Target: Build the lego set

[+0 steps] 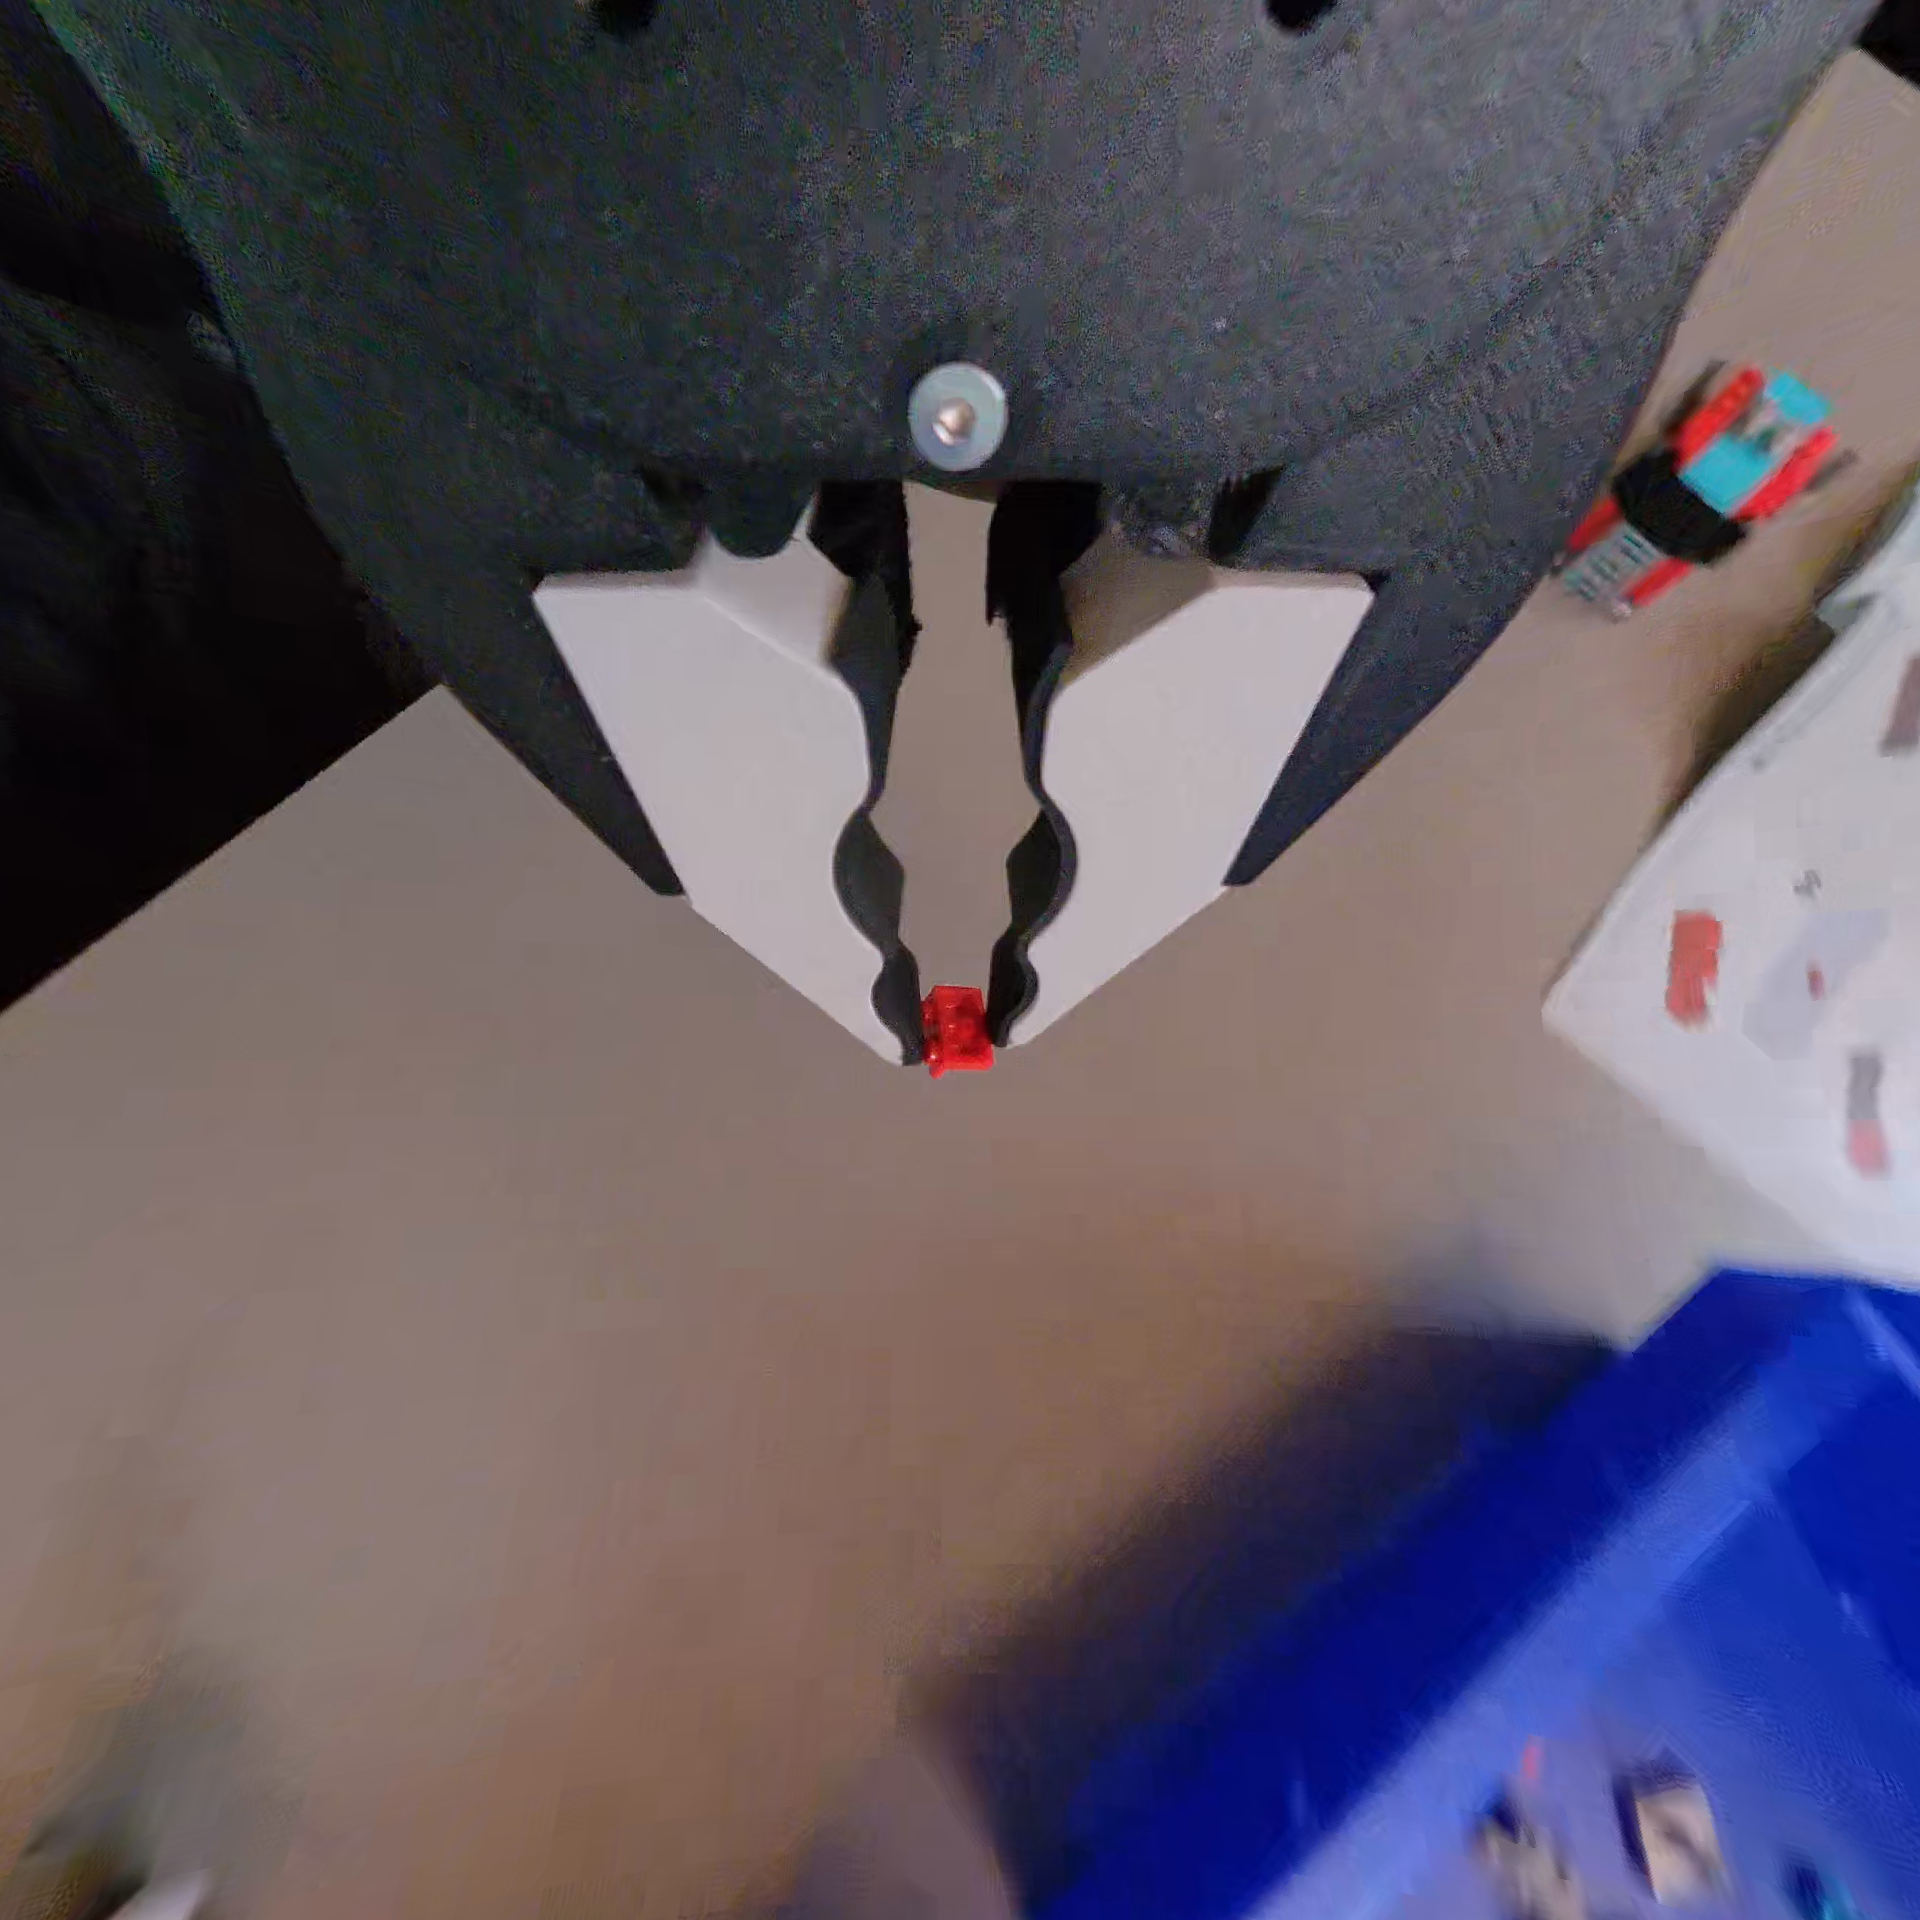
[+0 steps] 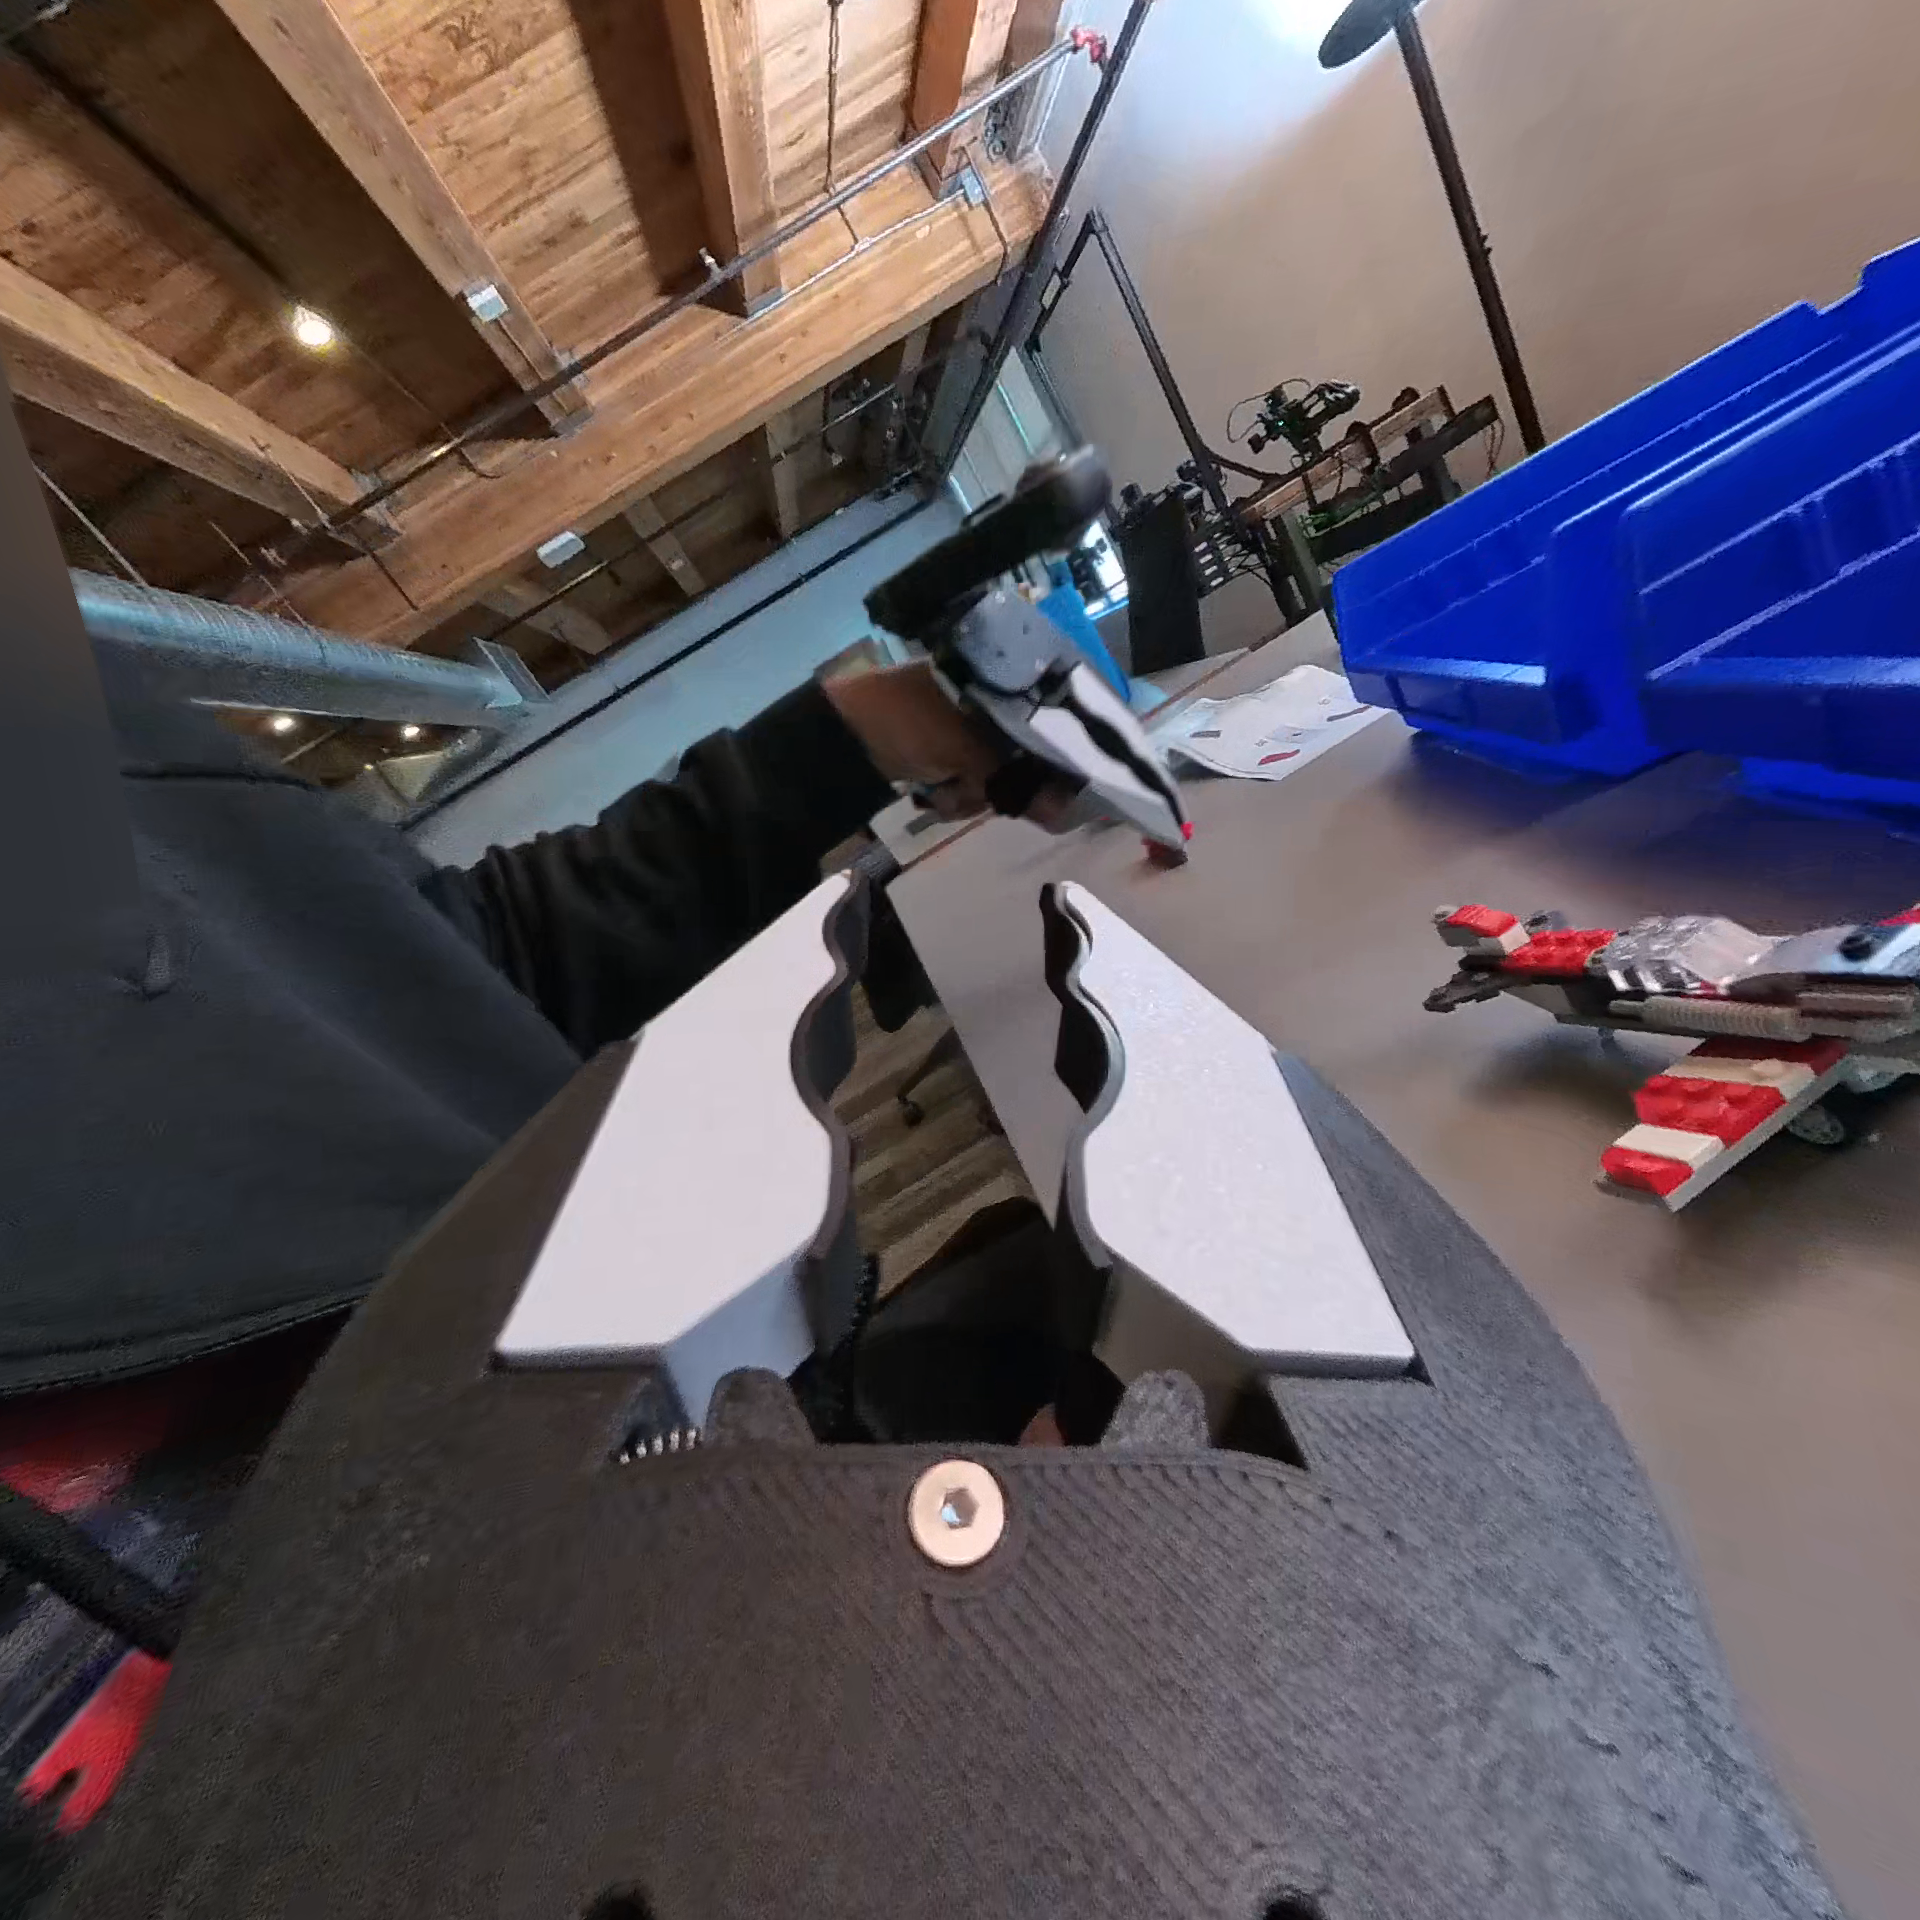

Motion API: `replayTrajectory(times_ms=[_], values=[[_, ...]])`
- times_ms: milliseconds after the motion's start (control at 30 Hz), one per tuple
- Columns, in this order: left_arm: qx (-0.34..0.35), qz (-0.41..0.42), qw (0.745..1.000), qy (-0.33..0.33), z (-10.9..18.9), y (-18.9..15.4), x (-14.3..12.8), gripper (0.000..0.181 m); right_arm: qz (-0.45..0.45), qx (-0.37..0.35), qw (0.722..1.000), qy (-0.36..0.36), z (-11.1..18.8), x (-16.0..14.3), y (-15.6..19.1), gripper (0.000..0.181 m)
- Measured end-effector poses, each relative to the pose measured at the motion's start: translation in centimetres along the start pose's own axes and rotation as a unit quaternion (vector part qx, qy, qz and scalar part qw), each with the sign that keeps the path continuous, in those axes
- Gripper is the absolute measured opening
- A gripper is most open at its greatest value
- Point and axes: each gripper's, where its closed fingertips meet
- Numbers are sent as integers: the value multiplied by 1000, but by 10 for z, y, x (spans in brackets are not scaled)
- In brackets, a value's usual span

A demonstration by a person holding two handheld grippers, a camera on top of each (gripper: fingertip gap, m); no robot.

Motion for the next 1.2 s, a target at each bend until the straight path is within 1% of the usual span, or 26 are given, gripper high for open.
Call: replayTrajectory(times_ms=[100, 233, 333, 400, 467, 533, 567, 633, 733, 800, 867, 967, 1033, 1100, 1200], values=[[11, 25, 1000, 10, -11, 9, -26, 13, 3, -19, 1000, -8, 0, 6, -9, 34], [1, 30, 999, 15, -28, 12, -39, 13, 29, -60, 998, 6, 5, 4, -25, 34], [-14, 37, 999, -2, -30, 13, -36, 14, 45, -88, 995, 17, 10, 2, -36, 34], [-12, 33, 999, -8, -27, 16, -34, 18, 50, -100, 994, 20, 13, 3, -43, 34], [-14, 38, 999, -25, -19, 17, -26, 25, 57, -109, 992, 23, 16, 6, -48, 34], [-17, 42, 998, -53, -3, 16, -10, 30, 61, -118, 991, 23, 20, 10, -55, 34], [-26, 42, 996, -76, 7, 12, 4, 30, 61, -123, 990, 22, 23, 12, -59, 34], [-51, 30, 990, -127, 30, -4, 41, 31, 53, -133, 990, 14, 30, 17, -68, 34], [-88, -18, 977, -193, 59, -41, 111, 31, 40, -142, 989, -13, 44, 33, -77, 34], [-113, -59, 966, -224, 69, -72, 160, 31, 42, -157, 986, -19, 54, 40, -85, 34], [-138, -100, 955, -243, 70, -106, 209, 31, 38, -167, 985, -31, 65, 47, -90, 34], [-172, -167, 939, -248, 57, -152, 279, 31, 28, -176, 982, -54, 79, 57, -95, 34], [-186, -201, 933, -234, 38, -178, 323, 31, 19, -182, 981, -63, 84, 61, -99, 34], [-177, -228, 934, -210, 9, -196, 364, 31, 8, -186, 980, -67, 85, 62, -102, 34], [-169, -221, 947, -160, -44, -220, 417, 30, 0, -190, 980, -63, 85, 60, -106, 34]])
Point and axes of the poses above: each gripper's, where its closed fingertips meet, z back along the fingers, x out of its top, y = z × x across the jaws, and after that the axes turned 4 degrees about -y, right-handed
